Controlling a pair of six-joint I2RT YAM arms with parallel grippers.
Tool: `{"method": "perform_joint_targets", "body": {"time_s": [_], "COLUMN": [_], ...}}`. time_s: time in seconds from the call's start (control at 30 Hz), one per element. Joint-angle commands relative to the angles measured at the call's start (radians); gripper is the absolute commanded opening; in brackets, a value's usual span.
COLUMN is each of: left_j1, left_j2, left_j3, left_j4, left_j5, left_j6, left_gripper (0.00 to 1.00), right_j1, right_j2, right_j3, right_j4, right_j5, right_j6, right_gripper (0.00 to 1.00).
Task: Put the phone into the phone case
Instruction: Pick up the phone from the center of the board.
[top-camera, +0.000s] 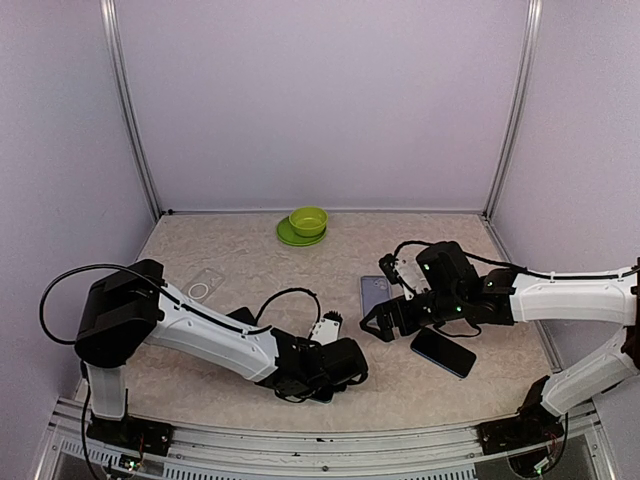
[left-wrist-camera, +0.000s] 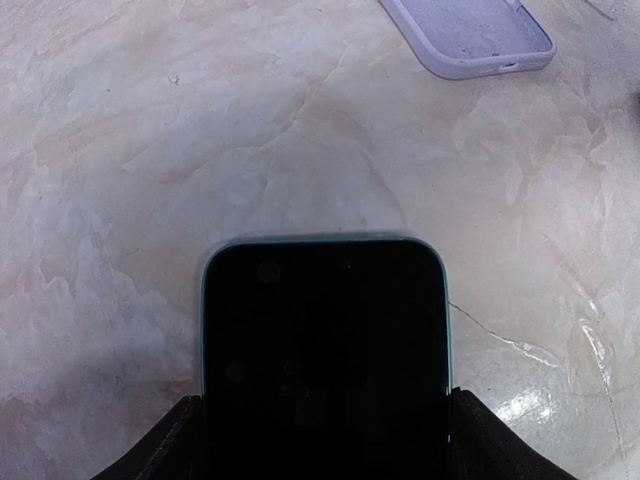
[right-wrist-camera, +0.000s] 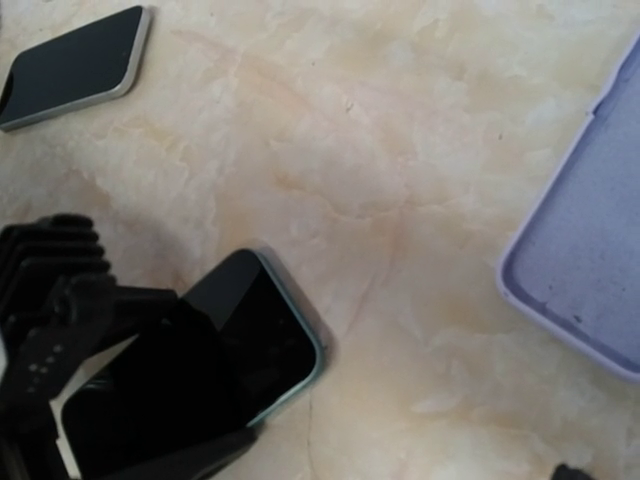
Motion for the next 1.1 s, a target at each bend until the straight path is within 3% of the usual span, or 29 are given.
{"method": "perform_joint_targets", "body": {"time_s": [0.0, 0.5, 1.07], "left_j1": [-0.006, -0.061, -0.146], "left_j2": [0.05, -0.144, -0.241], "left_j3": [-0.073, -0.188, -0.27], "left_j4": [-0.093, 0.133, 0.339], "left_j5": [0.095, -0.055, -0.149], "left_j6": [-0.026, 0.123, 0.24], "left_gripper": [0.65, 0.66, 0.67], "right_j1": [0.011, 0.011, 0.013], "right_j2": [-0.013, 0.038, 0.099], "right_j3": [-0.007, 0.007, -0.045], "right_j4": [0.009, 0.031, 0.143], "right_j5": [0.006, -0.082, -0.275], "right_j6": [-0.008, 0.009, 0.055], "right_gripper": [1.0, 1.0, 1.0]}}
